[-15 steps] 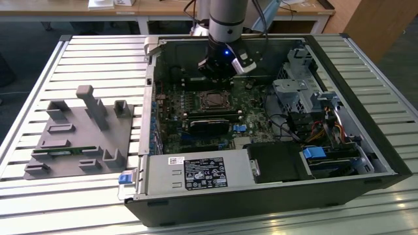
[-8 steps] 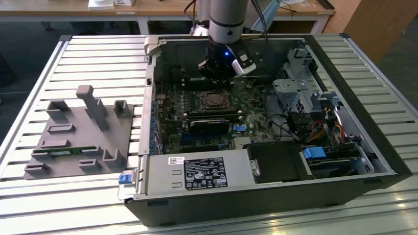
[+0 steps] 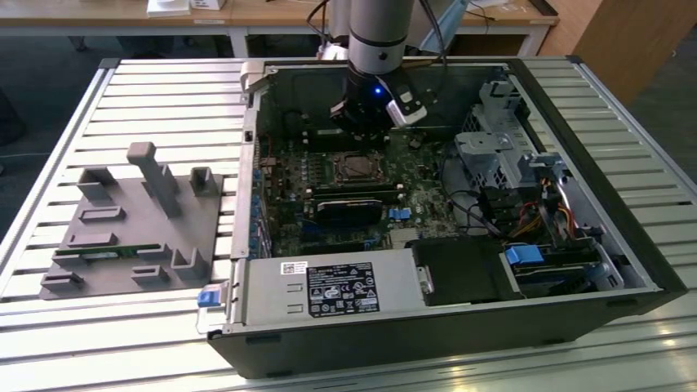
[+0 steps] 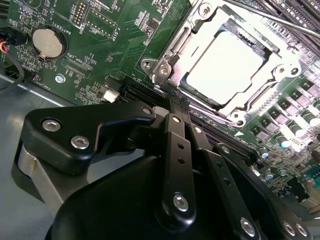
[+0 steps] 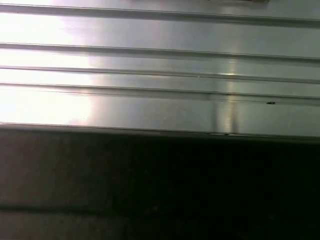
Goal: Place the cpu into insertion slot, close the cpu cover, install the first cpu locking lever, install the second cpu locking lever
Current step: 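Install the first cpu locking lever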
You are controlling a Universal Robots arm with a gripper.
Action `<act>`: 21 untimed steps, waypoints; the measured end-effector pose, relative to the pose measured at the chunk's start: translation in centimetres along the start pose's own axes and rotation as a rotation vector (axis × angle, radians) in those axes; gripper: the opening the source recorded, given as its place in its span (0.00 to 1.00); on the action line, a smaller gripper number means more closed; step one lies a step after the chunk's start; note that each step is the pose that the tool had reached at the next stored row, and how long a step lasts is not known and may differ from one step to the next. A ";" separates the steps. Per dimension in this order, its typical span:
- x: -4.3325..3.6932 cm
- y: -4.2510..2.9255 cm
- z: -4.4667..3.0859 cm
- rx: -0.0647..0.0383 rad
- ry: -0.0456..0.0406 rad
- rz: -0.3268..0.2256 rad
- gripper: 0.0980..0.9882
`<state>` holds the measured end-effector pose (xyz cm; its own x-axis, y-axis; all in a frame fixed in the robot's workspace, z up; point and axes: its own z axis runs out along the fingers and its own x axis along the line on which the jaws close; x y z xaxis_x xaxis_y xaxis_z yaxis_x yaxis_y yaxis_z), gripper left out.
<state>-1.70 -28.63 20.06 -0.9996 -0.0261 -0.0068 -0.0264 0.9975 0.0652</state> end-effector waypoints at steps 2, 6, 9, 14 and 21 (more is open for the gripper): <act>0.00 0.00 0.01 0.000 -0.0001 0.000 0.01; -0.01 0.00 0.09 0.005 0.0002 0.000 0.01; -0.01 0.01 0.14 0.007 0.0003 0.000 0.01; -0.04 0.04 0.26 0.008 -0.0002 0.000 0.01; -0.10 0.11 0.39 0.010 0.0006 0.000 0.01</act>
<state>-1.60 -28.49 19.68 -0.9996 -0.0261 -0.0062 -0.0264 0.9981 0.0555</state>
